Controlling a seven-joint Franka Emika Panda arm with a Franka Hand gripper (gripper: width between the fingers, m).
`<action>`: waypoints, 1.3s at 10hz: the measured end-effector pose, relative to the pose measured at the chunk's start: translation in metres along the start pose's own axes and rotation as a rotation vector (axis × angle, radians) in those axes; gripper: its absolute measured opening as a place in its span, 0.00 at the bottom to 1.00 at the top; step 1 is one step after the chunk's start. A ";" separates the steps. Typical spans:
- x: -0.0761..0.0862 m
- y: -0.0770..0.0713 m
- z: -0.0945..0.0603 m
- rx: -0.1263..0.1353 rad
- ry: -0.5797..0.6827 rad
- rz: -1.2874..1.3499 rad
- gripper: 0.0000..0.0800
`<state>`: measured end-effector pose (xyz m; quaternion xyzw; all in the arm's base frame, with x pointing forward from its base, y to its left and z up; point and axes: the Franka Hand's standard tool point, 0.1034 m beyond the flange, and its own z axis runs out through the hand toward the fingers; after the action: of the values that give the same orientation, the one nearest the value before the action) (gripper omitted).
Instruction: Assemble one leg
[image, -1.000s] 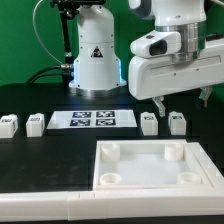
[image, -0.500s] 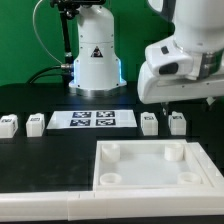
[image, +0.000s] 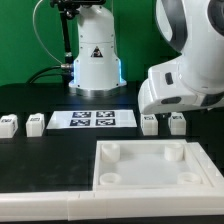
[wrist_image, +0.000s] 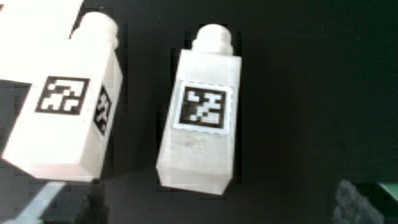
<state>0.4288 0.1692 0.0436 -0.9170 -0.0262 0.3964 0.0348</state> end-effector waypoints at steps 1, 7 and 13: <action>0.000 -0.001 0.001 -0.002 0.001 0.001 0.81; -0.007 -0.003 0.053 -0.025 -0.032 0.055 0.81; -0.007 -0.004 0.054 -0.029 -0.032 0.048 0.36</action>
Offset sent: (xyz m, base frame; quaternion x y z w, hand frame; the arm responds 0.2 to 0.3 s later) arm -0.0345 0.0019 -0.0238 -0.0214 -0.0079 0.0602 0.9979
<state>0.3850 0.1749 0.0122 -0.9114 -0.0105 0.4113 0.0116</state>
